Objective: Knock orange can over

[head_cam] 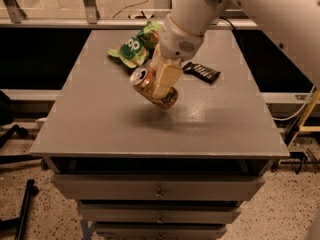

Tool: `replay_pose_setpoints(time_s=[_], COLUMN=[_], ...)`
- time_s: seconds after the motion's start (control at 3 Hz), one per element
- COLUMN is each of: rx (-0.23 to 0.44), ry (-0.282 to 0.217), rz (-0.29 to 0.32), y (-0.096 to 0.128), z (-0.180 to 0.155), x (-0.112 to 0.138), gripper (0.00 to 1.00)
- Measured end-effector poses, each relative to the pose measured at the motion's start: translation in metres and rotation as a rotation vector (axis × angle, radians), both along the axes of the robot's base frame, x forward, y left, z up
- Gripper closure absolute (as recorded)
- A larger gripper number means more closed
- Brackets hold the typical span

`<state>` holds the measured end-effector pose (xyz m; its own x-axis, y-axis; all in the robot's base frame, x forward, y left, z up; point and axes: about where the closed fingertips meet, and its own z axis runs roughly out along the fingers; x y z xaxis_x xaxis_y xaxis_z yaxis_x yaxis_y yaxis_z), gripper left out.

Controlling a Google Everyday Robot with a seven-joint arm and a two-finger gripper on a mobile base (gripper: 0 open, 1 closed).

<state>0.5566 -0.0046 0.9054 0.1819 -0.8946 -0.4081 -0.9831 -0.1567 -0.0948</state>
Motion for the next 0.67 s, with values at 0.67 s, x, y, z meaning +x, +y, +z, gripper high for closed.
replay_pose_setpoints(time_s=[0.67], rx=[-0.386], ry=[0.072], rz=[0.09], y=[0.005], z=[-0.047], x=[0.004], gripper=[1.0])
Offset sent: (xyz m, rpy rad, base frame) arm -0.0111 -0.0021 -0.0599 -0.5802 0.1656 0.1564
